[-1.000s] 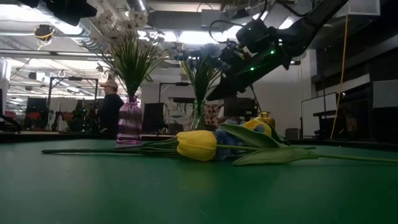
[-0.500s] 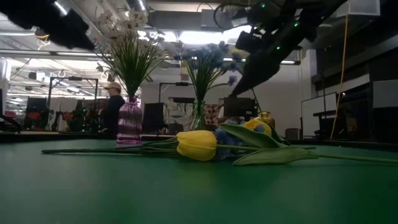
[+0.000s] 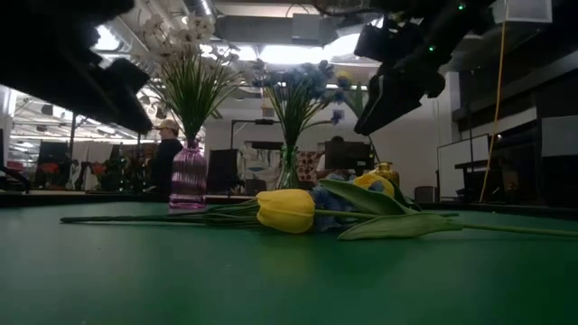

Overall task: Sort flowers into vase by color
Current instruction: Put the blue flower into the green vase

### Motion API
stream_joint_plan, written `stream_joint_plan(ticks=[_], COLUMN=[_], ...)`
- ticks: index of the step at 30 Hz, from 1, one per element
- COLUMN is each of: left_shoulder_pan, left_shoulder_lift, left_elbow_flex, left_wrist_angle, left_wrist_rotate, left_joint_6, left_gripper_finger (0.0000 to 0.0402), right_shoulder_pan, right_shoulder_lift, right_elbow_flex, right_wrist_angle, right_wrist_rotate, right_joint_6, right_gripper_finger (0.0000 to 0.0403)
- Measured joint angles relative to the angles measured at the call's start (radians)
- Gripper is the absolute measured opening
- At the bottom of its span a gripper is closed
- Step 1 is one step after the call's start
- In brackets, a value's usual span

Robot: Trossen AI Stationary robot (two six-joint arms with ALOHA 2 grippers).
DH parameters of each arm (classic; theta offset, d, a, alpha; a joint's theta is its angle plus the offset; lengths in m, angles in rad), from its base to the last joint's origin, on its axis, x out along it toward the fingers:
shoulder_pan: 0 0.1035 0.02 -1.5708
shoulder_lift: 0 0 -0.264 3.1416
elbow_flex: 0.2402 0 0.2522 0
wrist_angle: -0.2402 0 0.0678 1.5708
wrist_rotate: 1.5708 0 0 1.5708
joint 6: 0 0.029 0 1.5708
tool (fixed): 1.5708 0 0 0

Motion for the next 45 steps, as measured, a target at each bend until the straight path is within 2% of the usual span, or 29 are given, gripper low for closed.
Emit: stream_joint_plan(ticks=[5,10,19,22,28,37,45], left_shoulder_pan=[0.051,0.111,0.180,0.187,0.185,0.184,0.185], left_shoulder_lift=[0.111,0.198,0.268,0.290,0.301,0.302,0.294], left_elbow_flex=[0.000,0.000,0.000,0.001,0.003,0.003,0.000], left_wrist_angle=[0.112,0.132,0.133,0.143,0.150,0.145,0.171], left_wrist_rotate=[-0.017,-0.018,-0.017,0.021,0.032,0.038,0.027], left_joint_6=[0.066,0.063,0.048,0.047,0.044,0.064,0.040], left_gripper_finger=[0.0205,0.0205,0.0204,0.0196,0.0154,0.0018,0.0017], right_shoulder_pan=[0.051,0.095,0.162,0.162,0.159,0.159,0.223], right_shoulder_lift=[0.000,0.000,0.000,0.001,0.001,0.001,-0.064], right_elbow_flex=[0.000,0.000,0.000,0.000,0.000,0.000,0.000], right_wrist_angle=[-0.013,-0.033,-0.040,-0.040,-0.039,-0.026,0.039], right_wrist_rotate=[0.046,0.047,0.130,0.131,0.133,0.133,0.133], right_joint_6=[0.028,0.063,0.083,0.085,0.085,0.123,0.130], right_gripper_finger=[0.0227,0.0227,0.0227,0.0227,0.0227,0.0227,0.0227])
